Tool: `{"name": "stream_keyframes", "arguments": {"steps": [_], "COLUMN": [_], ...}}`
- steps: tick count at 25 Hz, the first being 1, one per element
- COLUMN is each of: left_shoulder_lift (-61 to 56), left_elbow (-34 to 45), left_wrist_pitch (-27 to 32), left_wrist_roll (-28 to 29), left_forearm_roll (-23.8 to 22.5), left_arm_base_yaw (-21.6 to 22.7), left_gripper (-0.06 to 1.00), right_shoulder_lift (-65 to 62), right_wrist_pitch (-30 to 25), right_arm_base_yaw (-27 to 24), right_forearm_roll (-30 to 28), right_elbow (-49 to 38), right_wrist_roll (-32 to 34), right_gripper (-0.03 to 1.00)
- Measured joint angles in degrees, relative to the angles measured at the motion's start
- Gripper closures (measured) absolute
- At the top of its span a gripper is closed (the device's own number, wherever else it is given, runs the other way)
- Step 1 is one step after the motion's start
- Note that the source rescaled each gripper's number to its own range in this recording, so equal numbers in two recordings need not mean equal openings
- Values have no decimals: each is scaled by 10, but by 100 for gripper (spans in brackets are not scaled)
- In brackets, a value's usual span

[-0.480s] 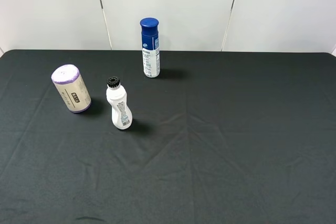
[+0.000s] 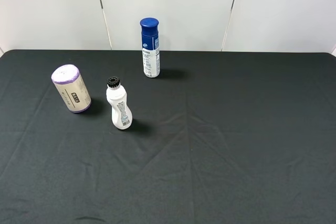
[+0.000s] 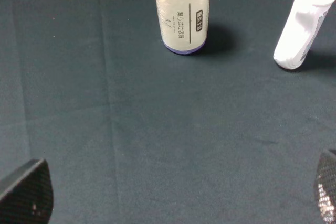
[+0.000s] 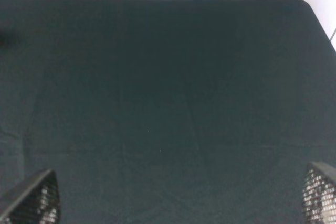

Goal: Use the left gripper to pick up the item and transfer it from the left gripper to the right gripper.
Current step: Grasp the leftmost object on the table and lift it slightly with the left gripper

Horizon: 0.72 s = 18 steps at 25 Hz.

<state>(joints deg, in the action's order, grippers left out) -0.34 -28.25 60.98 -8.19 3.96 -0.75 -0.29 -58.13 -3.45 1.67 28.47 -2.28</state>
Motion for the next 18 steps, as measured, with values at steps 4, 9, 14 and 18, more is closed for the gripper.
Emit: {"name": "stream_keyframes", "arguments": {"steps": [4, 9, 14, 18], "left_shoulder_lift": [0, 0, 0, 0], "left_elbow": [0, 0, 0, 0], "left_wrist_pitch": [0, 0, 0, 0], "left_wrist_roll": [0, 0, 0, 0], "left_forearm_roll": [0, 0, 0, -1], "left_arm_base_yaw": [0, 0, 0, 0], "left_gripper": [-6, -6, -6, -6], "right_shoulder_lift": [0, 0, 0, 0], "right_wrist_pitch": [0, 0, 0, 0], "right_arm_base_yaw": [0, 0, 0, 0], "right_forearm_roll": [0, 0, 0, 0], "right_elbow": [0, 0, 0, 0], "right_wrist_roll": [0, 0, 0, 0], "right_gripper": [-3, -3, -3, -3]}}
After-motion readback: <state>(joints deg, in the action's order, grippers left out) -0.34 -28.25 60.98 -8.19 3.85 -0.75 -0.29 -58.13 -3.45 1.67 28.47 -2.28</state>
